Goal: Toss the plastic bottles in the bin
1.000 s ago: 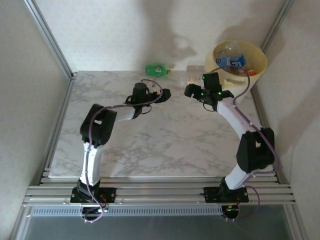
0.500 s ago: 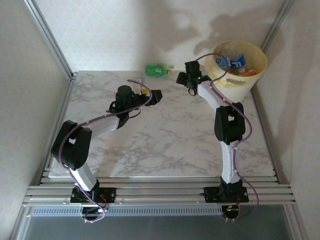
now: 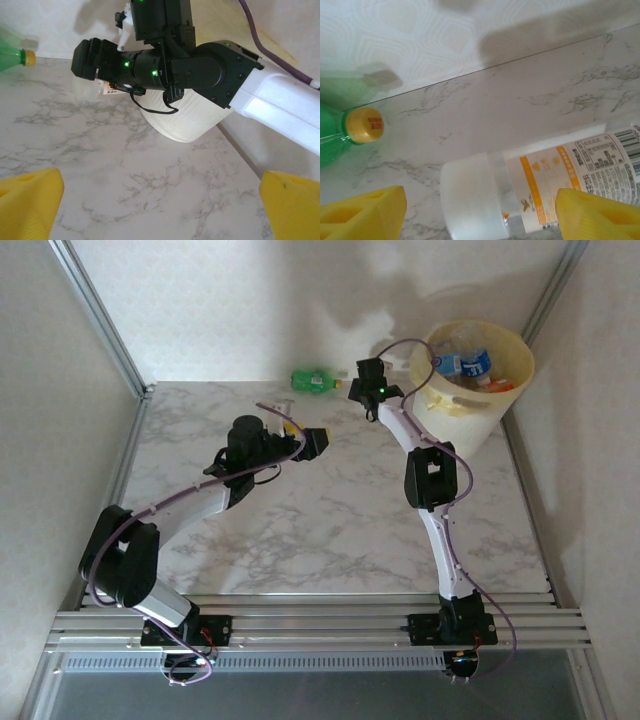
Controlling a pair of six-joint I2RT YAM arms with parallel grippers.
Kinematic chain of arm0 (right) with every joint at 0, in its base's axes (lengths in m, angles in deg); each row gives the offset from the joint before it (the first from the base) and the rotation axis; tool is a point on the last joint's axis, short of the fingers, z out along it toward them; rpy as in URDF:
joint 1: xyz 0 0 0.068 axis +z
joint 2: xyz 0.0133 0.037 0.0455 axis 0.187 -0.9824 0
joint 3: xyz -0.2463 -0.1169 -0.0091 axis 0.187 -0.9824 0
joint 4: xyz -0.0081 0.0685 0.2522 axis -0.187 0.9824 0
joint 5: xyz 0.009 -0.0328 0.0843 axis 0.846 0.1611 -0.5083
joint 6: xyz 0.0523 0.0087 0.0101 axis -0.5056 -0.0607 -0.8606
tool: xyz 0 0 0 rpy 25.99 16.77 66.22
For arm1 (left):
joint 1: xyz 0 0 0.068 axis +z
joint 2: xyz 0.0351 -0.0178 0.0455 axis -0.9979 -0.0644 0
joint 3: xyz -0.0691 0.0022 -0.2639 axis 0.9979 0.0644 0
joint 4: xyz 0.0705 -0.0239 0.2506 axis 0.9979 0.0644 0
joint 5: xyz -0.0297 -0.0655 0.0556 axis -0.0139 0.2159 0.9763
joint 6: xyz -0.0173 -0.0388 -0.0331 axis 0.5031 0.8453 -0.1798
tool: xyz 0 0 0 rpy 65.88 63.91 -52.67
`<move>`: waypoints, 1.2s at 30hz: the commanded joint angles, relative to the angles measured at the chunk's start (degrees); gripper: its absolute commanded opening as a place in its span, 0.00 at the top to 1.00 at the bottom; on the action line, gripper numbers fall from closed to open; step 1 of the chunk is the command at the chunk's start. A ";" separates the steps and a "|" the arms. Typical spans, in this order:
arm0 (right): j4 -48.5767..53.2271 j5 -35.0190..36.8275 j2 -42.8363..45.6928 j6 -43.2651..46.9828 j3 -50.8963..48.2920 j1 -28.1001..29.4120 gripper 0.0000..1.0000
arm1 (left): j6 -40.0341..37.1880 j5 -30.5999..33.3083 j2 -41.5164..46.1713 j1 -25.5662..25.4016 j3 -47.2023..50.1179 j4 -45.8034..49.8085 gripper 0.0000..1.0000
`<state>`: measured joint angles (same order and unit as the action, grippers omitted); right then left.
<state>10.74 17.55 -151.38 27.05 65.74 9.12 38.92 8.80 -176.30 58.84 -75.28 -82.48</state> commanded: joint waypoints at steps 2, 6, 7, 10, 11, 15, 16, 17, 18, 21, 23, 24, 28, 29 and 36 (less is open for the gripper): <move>2.52 2.00 -4.14 2.27 6.54 -0.71 0.22 | -2.53 2.80 3.60 -0.16 0.26 4.34 0.00; 5.65 -0.79 -7.91 3.96 13.39 -1.36 0.22 | -2.79 2.94 4.34 -0.18 0.52 4.98 0.00; 6.10 -1.11 -8.26 4.49 13.83 -1.34 0.21 | -2.87 3.04 4.27 -0.18 0.60 5.04 0.00; 6.92 -3.53 -8.36 5.10 12.95 -1.44 0.21 | -3.06 3.30 3.71 -0.15 0.39 5.23 0.00; 7.33 -4.29 -8.36 5.25 12.64 -1.42 0.21 | -2.97 3.15 3.41 -0.14 0.19 5.24 0.00; 10.16 -6.13 -8.04 5.39 11.75 -1.37 0.21 | -2.27 2.65 2.80 -0.15 -0.35 4.83 0.00; 10.95 -6.65 -7.64 5.42 11.41 -1.36 0.22 | -2.18 2.48 2.80 -0.15 -0.31 4.56 0.00; 11.29 -7.09 -7.00 5.43 10.50 -1.27 0.22 | -2.09 2.46 2.78 -0.16 -0.41 4.50 0.00; 11.39 -7.53 -6.03 5.63 9.17 -1.10 0.22 | -2.01 2.45 2.68 -0.16 -0.52 4.53 0.00; 11.49 -7.77 -2.80 6.64 4.23 -0.49 0.22 | -2.06 2.19 2.57 -0.21 -0.96 5.18 0.00; 12.44 -7.69 -1.01 6.66 1.81 -0.22 0.23 | -2.02 2.00 2.80 -0.14 -1.00 5.24 0.00; 12.94 -7.84 -0.01 6.53 0.45 -0.01 0.23 | -2.01 1.90 2.88 -0.16 -0.97 5.24 0.00; 13.90 -8.48 5.11 6.85 -6.05 1.35 0.24 | -1.74 2.06 3.97 -0.27 0.11 6.74 0.00; 14.05 -8.79 7.21 7.10 -8.22 1.94 0.26 | -1.74 2.24 4.41 -0.22 0.49 6.74 0.00; 3.53 -4.72 29.43 5.31 -34.35 7.57 0.23 | -2.24 2.95 6.77 -0.32 2.19 7.41 0.00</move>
<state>19.87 11.34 -131.86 33.24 36.06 14.61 37.17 11.16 -171.97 58.84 -73.62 -75.92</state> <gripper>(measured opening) 0.763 0.994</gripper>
